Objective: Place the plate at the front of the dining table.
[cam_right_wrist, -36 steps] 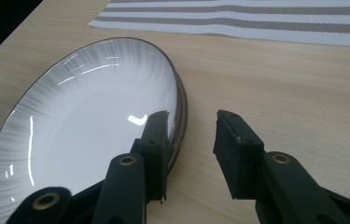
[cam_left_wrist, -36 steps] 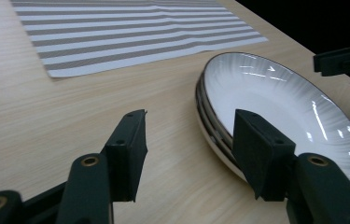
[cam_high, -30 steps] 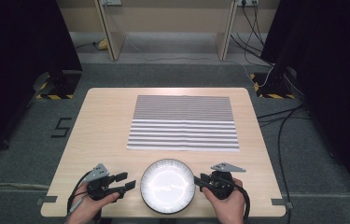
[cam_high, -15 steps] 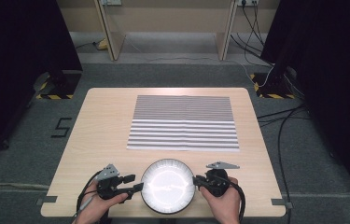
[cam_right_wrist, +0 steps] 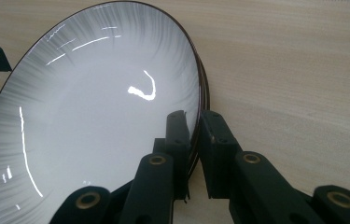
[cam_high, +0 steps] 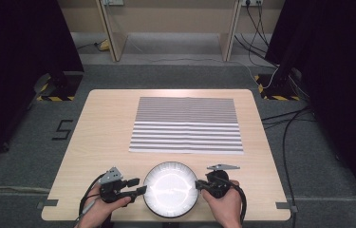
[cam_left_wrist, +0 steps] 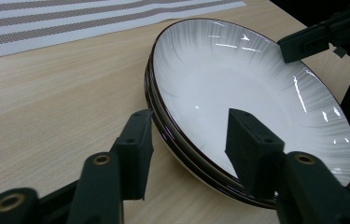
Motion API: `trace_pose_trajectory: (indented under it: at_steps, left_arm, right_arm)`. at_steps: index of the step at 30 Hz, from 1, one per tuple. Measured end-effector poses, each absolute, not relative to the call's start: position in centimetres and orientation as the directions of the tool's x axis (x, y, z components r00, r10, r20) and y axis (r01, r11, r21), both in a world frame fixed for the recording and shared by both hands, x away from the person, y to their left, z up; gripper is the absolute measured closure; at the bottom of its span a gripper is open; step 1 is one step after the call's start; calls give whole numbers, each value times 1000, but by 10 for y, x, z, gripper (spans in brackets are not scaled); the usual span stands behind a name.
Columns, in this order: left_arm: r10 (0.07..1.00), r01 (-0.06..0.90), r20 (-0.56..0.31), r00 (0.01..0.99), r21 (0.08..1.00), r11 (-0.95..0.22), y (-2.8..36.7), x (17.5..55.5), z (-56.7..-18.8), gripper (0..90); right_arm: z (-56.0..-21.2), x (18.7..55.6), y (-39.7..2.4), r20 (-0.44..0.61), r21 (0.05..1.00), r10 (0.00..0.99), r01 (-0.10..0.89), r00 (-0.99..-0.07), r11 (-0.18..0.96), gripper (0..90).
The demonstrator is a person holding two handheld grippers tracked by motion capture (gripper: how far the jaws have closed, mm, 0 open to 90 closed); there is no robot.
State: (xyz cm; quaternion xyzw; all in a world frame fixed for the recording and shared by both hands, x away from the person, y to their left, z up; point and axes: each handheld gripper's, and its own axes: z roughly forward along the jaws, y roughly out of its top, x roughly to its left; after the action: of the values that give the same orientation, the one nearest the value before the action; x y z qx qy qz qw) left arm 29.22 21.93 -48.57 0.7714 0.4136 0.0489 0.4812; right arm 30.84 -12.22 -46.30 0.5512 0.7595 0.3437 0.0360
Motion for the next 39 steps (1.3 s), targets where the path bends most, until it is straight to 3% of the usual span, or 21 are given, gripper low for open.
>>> trace_pose_trajectory:
  at_steps: [4,31,39]
  left_arm:
    - [692,615,-347,633,769,-178,222,292,-486,587]
    - [690,638,-362,627,747,-188,218,291,-484,587]
    - [701,678,-417,579,724,-129,223,290,-485,585]
  right_arm:
    - [-461,311,-125,363,527,854,838,-372,141,829]
    - [-457,302,-126,360,551,850,823,-385,139,871]
    - [-466,298,-118,426,548,824,831,-374,94,841]
